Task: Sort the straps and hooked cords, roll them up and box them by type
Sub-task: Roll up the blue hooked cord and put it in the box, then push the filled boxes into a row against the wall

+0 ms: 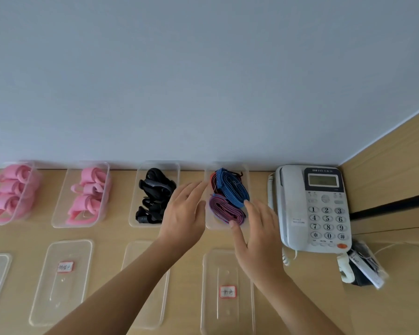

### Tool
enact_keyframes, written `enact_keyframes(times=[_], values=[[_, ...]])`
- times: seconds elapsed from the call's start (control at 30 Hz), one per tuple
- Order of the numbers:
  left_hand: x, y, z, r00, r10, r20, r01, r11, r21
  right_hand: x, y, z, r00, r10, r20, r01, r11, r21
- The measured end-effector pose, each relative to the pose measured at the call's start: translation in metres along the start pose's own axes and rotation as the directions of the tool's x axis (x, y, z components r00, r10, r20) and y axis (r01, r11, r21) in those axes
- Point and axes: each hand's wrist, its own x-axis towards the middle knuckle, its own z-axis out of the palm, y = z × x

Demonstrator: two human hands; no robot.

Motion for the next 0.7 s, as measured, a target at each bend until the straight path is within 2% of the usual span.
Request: enact_keyframes(times=[0.1,0.2,0.4,0.5,0.7], values=[[-0.034,-0.005,-0.003,0.999,0.027,-0.024,-0.027,0.999,-0.027,-0.037,-0.004,0.002,0.999,0.035,-0.024,-0.036,0.997,-0.070],[-0.068,-0.010,-0.005,0.998,0.050,-0.026,-0.051,0.996,-0.066,-0.075,-0.011,0.008,0.994,0.108,0.012,-0.104,0.982,-0.160],[-0.120,-0.021,-0.015,0.999,0.040,0.018,-0.038,0.995,-0.094,-0.134,-0.031,0.028,0.935,0.255,0.248,-0.115,0.877,-0.467],[-0.137,-0.024,-0.023,0.999,0.035,0.018,-0.034,0.996,-0.085,-0.150,-0.038,0.038,0.891,0.316,0.325,-0.122,0.857,-0.501],[-0.161,-0.035,-0.034,0.999,0.030,0.031,-0.027,0.996,-0.087,-0.159,-0.058,0.035,0.888,0.309,0.341,-0.129,0.878,-0.460]])
